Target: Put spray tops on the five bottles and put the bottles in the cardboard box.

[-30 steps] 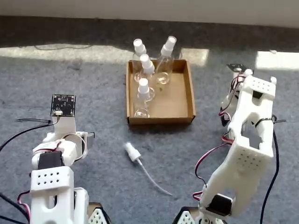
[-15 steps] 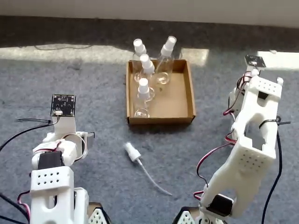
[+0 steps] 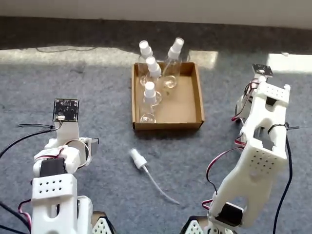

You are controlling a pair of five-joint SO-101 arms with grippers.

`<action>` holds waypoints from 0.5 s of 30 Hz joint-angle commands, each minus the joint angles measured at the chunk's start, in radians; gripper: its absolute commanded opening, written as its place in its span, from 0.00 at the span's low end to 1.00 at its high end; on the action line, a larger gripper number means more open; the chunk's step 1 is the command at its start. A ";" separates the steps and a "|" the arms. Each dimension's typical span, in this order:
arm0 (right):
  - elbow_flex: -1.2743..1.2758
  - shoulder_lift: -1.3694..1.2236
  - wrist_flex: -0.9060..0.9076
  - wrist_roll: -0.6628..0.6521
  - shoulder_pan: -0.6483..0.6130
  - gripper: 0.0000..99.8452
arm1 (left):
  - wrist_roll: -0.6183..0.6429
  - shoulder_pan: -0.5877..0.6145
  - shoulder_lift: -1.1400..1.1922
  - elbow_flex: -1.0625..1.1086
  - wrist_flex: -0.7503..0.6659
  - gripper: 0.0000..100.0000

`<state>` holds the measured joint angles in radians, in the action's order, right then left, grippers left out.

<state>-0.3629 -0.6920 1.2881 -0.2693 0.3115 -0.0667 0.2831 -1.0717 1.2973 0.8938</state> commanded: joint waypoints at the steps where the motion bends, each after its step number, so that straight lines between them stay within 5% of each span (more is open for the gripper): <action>1: -0.025 -0.005 -0.004 0.051 0.033 0.25 | 0.003 -0.047 -0.012 0.015 -0.015 0.25; 11: -0.122 -0.007 0.119 0.051 0.041 0.01 | 0.003 -0.053 -0.012 0.015 -0.015 0.25; 15: -0.283 -0.005 0.232 -0.006 0.027 0.00 | 0.006 -0.050 -0.013 -0.010 -0.011 0.25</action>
<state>-0.5025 -0.7119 1.4446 -0.2309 0.3468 -0.0667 0.2478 -1.0717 1.3188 0.8922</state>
